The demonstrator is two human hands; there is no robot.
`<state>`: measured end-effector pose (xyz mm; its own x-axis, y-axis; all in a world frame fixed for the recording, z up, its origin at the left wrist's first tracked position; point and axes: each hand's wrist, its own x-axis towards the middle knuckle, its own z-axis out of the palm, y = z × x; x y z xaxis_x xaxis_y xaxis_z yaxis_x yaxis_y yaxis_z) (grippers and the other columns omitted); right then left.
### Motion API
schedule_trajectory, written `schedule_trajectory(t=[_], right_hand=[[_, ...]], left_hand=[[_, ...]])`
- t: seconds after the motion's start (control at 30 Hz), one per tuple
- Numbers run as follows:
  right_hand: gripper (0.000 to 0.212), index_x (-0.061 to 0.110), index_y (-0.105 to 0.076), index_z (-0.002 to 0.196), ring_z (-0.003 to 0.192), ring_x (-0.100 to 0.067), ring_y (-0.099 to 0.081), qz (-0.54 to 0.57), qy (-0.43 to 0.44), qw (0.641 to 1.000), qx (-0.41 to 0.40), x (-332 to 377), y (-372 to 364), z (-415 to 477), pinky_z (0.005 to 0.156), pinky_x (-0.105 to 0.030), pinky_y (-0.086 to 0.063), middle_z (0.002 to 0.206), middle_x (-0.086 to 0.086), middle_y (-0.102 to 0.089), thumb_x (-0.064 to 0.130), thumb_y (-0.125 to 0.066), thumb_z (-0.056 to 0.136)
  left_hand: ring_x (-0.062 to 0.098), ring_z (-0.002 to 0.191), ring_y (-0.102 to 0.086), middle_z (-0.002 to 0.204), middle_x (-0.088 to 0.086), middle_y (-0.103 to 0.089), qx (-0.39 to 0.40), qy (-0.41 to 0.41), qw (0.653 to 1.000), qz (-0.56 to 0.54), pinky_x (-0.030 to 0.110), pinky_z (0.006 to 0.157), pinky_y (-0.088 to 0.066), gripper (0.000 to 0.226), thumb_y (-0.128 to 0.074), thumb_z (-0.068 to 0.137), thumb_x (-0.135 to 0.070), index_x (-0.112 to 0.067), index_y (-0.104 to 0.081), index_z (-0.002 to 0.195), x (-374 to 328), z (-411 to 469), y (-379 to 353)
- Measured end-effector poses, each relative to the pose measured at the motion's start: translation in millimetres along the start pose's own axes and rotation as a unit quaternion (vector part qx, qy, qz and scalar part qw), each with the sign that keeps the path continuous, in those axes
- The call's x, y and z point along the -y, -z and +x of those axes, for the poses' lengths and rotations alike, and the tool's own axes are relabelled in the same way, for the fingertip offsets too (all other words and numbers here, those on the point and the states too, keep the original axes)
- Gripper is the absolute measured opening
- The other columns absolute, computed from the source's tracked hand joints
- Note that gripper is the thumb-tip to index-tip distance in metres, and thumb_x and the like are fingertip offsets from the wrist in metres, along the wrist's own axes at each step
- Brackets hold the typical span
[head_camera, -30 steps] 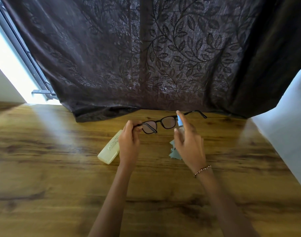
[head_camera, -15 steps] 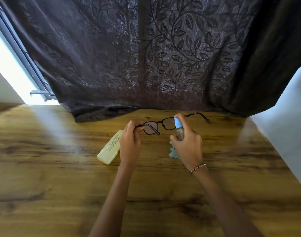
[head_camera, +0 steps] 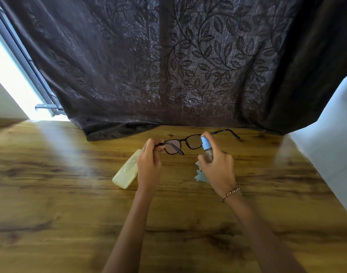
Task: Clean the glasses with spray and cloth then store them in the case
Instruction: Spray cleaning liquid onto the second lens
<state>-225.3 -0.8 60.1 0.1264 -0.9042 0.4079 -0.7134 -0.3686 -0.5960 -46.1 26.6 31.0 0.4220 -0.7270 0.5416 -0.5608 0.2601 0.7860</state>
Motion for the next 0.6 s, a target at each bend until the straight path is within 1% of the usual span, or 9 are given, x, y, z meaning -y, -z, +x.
schedule_trajectory(t=[0.07,0.17,0.27,0.37,0.43,0.53,0.6], right_hand=[[0.054,0.030,-0.048,0.131,0.037,-0.003,-0.038,0.007,-0.002,1.000,-0.018,1.1,1.0,0.8,0.040,-0.011,-0.037,0.047,0.013,-0.038,0.012,-0.063,0.082],[0.053,0.028,-0.050,0.129,0.037,-0.003,-0.037,0.012,-0.002,1.000,-0.029,1.7,1.4,2.0,0.043,-0.010,-0.040,0.046,0.012,-0.037,0.010,-0.063,0.081],[0.055,0.032,-0.046,0.131,0.041,-0.004,-0.041,0.009,0.010,1.000,-0.008,0.7,1.2,3.3,0.042,-0.013,-0.039,0.049,0.010,-0.040,0.011,-0.061,0.083],[0.061,0.033,-0.038,0.140,0.050,-0.002,-0.043,-0.008,0.041,0.999,0.021,-0.3,1.6,5.4,0.052,-0.014,-0.037,0.061,0.012,-0.042,0.015,-0.058,0.085],[0.062,0.033,-0.036,0.142,0.053,0.000,-0.041,-0.029,0.051,0.998,0.032,-0.9,1.8,6.8,0.053,-0.017,-0.036,0.065,0.010,-0.043,0.014,-0.058,0.086],[0.060,0.032,-0.041,0.139,0.047,-0.003,-0.040,-0.036,0.027,0.999,0.021,-2.4,1.1,8.0,0.050,-0.026,-0.041,0.056,0.007,-0.041,0.011,-0.058,0.085],[0.060,0.032,-0.043,0.138,0.045,-0.005,-0.040,-0.025,0.009,1.000,0.002,-2.3,0.1,6.8,0.051,-0.029,-0.046,0.053,0.008,-0.039,0.012,-0.059,0.084]], left_hand=[[-0.002,0.085,-0.058,0.094,-0.003,-0.064,0.001,0.002,1.000,0.006,0.007,0.072,-0.042,0.017,-0.047,0.092,0.006,-0.008,-0.056,0.095,0.0,-0.4,0.2],[0.002,0.082,-0.057,0.093,-0.002,-0.064,0.006,0.002,1.000,0.011,0.009,0.071,-0.042,0.017,-0.047,0.092,0.006,-0.007,-0.057,0.096,-0.1,-0.3,0.6],[0.001,0.082,-0.056,0.093,-0.001,-0.064,0.007,0.004,1.000,0.013,0.007,0.070,-0.041,0.014,-0.047,0.093,0.004,-0.006,-0.056,0.094,-0.8,0.2,0.6],[0.000,0.083,-0.056,0.093,-0.002,-0.064,0.006,-0.001,1.000,0.009,0.008,0.070,-0.042,0.013,-0.047,0.093,0.004,-0.006,-0.056,0.093,-1.6,0.2,0.8],[0.000,0.081,-0.057,0.092,-0.004,-0.064,0.008,-0.001,1.000,0.006,0.010,0.069,-0.042,0.014,-0.048,0.092,0.004,-0.008,-0.056,0.093,-2.0,-0.3,0.8],[0.001,0.079,-0.056,0.090,-0.005,-0.063,0.009,0.000,1.000,0.008,0.011,0.067,-0.042,0.013,-0.048,0.093,0.002,-0.008,-0.056,0.094,-1.5,-0.9,0.3],[0.002,0.079,-0.057,0.091,-0.004,-0.063,0.010,0.002,1.000,0.007,0.013,0.067,-0.043,0.013,-0.047,0.093,0.001,-0.009,-0.056,0.095,-0.4,-1.1,0.1]])
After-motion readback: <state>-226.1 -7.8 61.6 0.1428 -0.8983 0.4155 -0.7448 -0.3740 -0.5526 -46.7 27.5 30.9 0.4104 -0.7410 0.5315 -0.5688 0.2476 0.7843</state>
